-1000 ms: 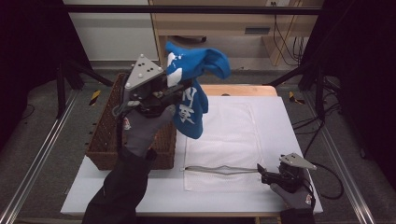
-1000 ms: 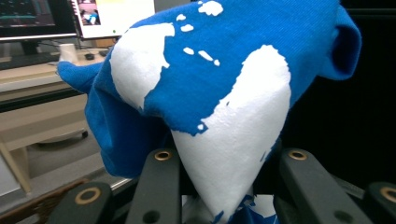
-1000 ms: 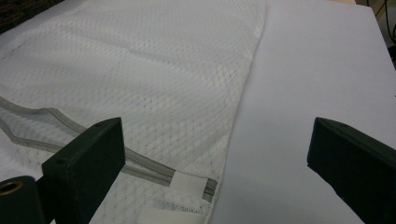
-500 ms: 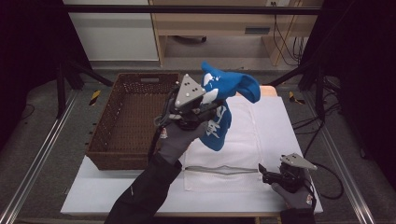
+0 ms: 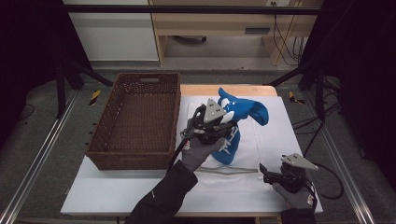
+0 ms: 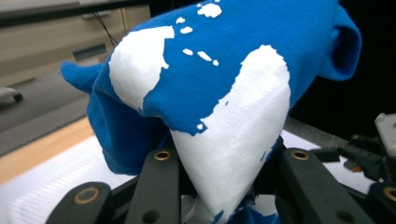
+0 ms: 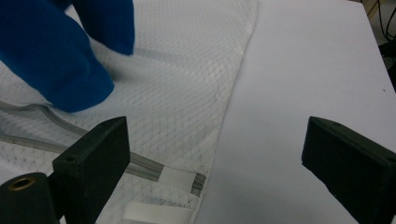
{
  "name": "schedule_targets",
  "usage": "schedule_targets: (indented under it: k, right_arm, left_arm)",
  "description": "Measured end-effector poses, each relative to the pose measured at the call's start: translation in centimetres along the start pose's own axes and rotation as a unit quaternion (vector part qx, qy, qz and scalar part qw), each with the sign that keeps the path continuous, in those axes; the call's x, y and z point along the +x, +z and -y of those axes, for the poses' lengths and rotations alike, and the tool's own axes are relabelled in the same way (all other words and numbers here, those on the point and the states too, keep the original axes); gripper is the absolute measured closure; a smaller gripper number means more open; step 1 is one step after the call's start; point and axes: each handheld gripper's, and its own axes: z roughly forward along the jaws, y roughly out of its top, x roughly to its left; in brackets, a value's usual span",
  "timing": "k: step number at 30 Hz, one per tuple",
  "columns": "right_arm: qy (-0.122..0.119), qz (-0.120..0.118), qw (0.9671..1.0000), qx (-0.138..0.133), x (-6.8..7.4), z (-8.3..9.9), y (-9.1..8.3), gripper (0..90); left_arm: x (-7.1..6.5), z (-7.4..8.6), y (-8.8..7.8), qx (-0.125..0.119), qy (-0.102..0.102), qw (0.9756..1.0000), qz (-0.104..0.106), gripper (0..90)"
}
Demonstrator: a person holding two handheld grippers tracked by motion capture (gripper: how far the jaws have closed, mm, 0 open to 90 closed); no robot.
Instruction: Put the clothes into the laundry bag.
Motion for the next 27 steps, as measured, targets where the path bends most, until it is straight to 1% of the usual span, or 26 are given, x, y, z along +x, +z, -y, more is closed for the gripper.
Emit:
schedule_targets:
  k: [2,3,6,7,8,11,12,13,14,15,16,19,20,21,22,23,24,25,26,27]
  right_arm:
    - [0.004,0.000,1.0000,0.001,0.0,0.0,0.0,8.2]
    - [0.004,0.000,1.0000,0.001,0.0,0.0,0.0,8.2]
    - [0.004,-0.001,1.0000,0.002,-0.1,0.0,0.0,8.2]
    - [0.006,-0.002,1.0000,0.002,0.0,0.0,0.0,8.3]
    - [0.006,-0.001,1.0000,0.003,0.0,0.0,0.0,8.3]
    - [0.003,0.000,1.0000,0.002,0.0,0.0,0.0,8.3]
    - [0.003,0.000,1.0000,0.002,0.0,0.0,0.0,8.3]
    - [0.002,0.001,1.0000,0.002,-0.1,0.0,0.0,8.3]
    - [0.008,0.000,1.0000,0.004,-0.1,0.0,0.0,8.2]
    - [0.008,0.000,1.0000,0.004,-0.1,0.1,0.0,8.2]
    - [0.008,0.000,1.0000,0.004,-0.1,0.1,0.0,8.2]
    - [0.008,0.001,1.0000,0.004,-0.1,0.1,0.0,8.2]
    - [0.008,0.001,1.0000,0.004,-0.1,0.1,0.0,8.2]
    - [0.004,0.003,1.0000,0.002,-0.2,0.1,0.0,8.2]
    - [0.005,0.003,1.0000,0.002,-0.2,0.1,0.0,8.3]
    - [0.006,0.002,1.0000,0.002,-0.2,0.1,0.0,8.2]
    - [0.006,0.002,1.0000,0.002,-0.2,0.1,0.0,8.2]
    - [0.006,0.002,1.0000,0.002,-0.2,0.0,0.0,8.2]
    - [0.006,0.002,1.0000,0.002,-0.2,0.0,0.0,8.2]
    - [0.006,0.002,1.0000,0.002,-0.1,0.0,0.0,8.2]
  left_arm:
    - [0.0,1.3,1.1,0.012,-0.007,0.9999,0.005,68.6]
    - [0.0,1.3,1.1,0.012,-0.007,0.9999,0.005,68.5]
    - [-0.2,2.4,1.9,0.020,-0.006,0.9997,0.007,68.2]
    - [-0.4,3.2,2.6,0.029,-0.008,0.9995,0.011,67.9]
    - [-0.5,3.7,3.0,0.037,-0.006,0.9992,0.013,67.8]
    - [-0.7,5.0,4.0,0.055,-0.006,0.9984,0.014,67.1]
    - [-0.7,5.0,4.0,0.055,-0.006,0.9984,0.014,67.0]
    - [-0.7,5.4,4.4,0.062,-0.008,0.9980,0.013,67.0]
    - [-0.7,6.4,5.1,0.077,-0.010,0.9969,0.012,66.6]
    - [-0.7,6.9,5.5,0.084,-0.011,0.9963,0.011,66.3]
    - [-0.7,6.9,5.5,0.084,-0.011,0.9963,0.011,66.0]
    - [-0.4,8.3,6.4,0.100,-0.020,0.9948,0.008,65.4]
    - [-0.3,8.9,6.8,0.109,-0.015,0.9939,0.004,64.5]
    - [-0.3,8.9,6.8,0.109,-0.015,0.9939,0.004,63.9]
    - [-0.3,9.4,7.1,0.116,-0.011,0.9931,0.001,63.0]
    - [-0.2,9.6,7.2,0.123,-0.011,0.9924,0.002,61.4]
    - [-0.2,9.6,7.2,0.123,-0.011,0.9924,0.002,59.1]
    - [-0.2,9.7,7.3,0.128,-0.012,0.9917,0.005,59.1]
    - [-0.1,9.8,7.4,0.134,-0.013,0.9909,0.004,56.5]
    - [-0.1,10.0,7.4,0.133,-0.013,0.9910,0.007,53.6]
